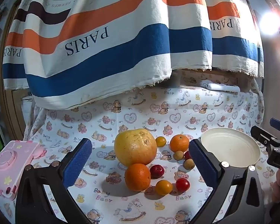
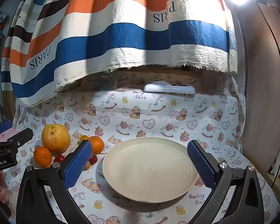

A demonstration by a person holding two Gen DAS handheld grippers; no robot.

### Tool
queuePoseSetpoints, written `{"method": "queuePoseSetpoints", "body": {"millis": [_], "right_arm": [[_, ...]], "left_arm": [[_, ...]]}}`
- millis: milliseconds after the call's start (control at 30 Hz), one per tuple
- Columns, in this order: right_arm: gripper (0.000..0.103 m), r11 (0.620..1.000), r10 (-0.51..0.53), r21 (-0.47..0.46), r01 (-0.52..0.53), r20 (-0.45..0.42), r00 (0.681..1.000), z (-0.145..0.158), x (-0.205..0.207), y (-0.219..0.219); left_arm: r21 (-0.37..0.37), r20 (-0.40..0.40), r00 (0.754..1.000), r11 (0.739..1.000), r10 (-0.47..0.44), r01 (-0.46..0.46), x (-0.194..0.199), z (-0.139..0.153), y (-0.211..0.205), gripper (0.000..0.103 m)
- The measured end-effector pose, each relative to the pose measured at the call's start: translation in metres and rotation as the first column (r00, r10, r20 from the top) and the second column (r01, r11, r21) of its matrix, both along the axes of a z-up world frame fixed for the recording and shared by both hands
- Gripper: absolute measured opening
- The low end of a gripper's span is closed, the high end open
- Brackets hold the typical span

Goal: Organize fruits

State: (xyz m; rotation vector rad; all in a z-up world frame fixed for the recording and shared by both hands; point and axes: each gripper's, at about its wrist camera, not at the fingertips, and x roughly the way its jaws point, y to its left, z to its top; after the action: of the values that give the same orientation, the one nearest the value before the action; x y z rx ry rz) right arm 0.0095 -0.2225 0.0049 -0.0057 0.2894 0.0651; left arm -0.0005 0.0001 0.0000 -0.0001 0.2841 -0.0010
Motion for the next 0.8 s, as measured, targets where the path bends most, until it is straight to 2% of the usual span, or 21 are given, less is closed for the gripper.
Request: {"method": "queuePoseSetpoints", "body": {"millis": [200, 300, 800], "right_arm": [[0.102, 1.000, 0.002, 0.006, -0.002, -0.004, 1.000, -0.001, 0.000, -0.001], [0.102, 1.000, -0.010, 0.010, 0.010, -0.004, 1.000, -0.001, -0.001, -0.003], [0.102, 0.993, 0.106, 0.068, -0.101, -0.071, 0.992, -0.006, 0.009, -0.001]], "left_arm": [[0.007, -0.019, 1.000, 1.000, -0.006, 0.007, 0.002, 0.000, -0.001, 0.103], [0.006, -0.005, 1.000, 1.000, -0.006, 0.006, -0.001, 0.001, -0.001, 0.103], [-0.001, -0.014, 1.000, 1.000, 0.010, -0.010, 0.001, 0.002, 0.004, 0.103]]}}
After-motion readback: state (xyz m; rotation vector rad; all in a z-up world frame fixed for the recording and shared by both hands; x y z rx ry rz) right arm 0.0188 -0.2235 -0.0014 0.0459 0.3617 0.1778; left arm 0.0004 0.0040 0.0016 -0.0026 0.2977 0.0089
